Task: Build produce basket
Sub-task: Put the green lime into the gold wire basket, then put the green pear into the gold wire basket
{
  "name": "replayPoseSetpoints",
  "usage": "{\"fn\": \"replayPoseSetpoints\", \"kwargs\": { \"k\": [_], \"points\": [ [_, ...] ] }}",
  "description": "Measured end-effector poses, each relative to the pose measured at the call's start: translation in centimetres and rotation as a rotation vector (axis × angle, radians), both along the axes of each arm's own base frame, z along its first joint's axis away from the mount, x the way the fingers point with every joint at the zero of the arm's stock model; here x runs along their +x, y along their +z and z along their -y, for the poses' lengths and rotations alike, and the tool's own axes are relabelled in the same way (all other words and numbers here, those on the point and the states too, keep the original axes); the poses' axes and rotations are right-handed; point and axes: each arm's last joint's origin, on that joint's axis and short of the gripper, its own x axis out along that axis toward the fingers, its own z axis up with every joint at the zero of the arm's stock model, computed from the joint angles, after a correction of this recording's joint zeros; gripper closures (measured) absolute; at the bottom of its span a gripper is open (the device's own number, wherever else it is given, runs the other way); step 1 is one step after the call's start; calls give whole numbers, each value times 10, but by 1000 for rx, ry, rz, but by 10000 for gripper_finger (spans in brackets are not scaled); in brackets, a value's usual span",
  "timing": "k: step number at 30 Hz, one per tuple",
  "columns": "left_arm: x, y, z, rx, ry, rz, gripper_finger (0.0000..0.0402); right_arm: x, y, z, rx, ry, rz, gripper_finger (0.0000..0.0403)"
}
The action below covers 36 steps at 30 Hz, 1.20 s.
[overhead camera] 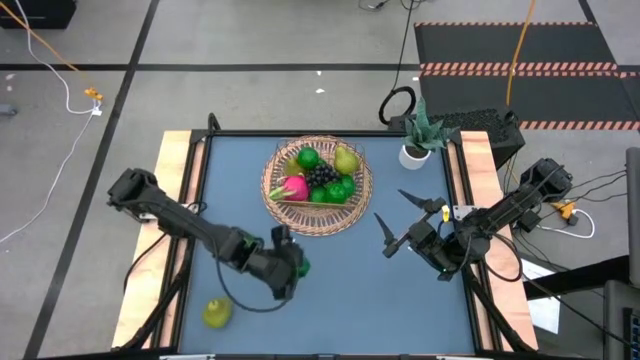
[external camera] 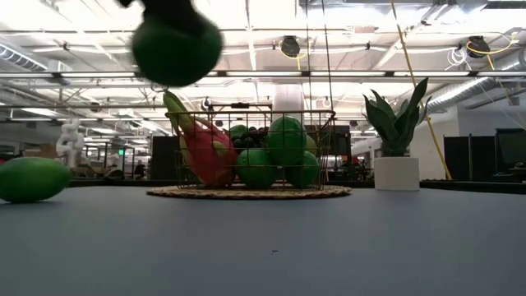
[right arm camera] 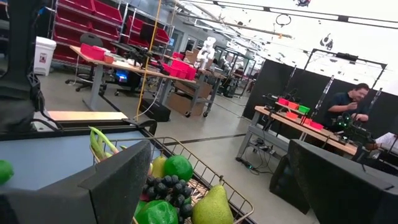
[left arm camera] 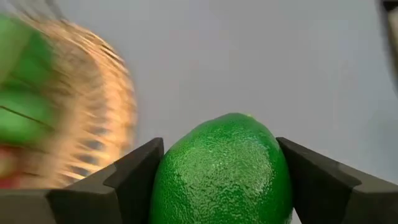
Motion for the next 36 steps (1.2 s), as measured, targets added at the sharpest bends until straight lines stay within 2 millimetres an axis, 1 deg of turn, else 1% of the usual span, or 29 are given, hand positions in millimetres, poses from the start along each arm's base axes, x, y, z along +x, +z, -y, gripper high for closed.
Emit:
{"fn": "replayPoseSetpoints", "kwargs": {
  "k": [2,5,9,11,14,19,22,25,29,32,36],
  "points": [
    [6,13,-10,88,38,25,118,0,0,0,0,0,0,28],
    [15,30,-30,210,148,65,121,0,0,0,-1,0,-1,28],
    [26,44,-61,296,234,86,99,0,0,0,-3,0,-3,28],
    [31,46,-78,316,268,81,89,0,0,0,-4,0,-4,28],
    [36,47,-106,328,337,76,85,0,0,0,-7,-1,-8,28],
    [38,46,-153,290,440,51,107,0,0,0,-16,-2,-17,28],
    [36,44,-175,260,486,17,118,0,0,0,-18,-3,-19,28],
    [30,40,-193,252,530,-40,118,0,0,0,-21,-4,-24,28],
    [23,37,-211,226,613,-80,89,0,0,0,-21,-4,-24,28],
    [20,36,-218,203,650,-90,64,0,0,0,-21,-5,-25,28],
    [18,33,-219,195,662,-103,44,0,0,0,-21,-5,-25,28]
  ]
}}
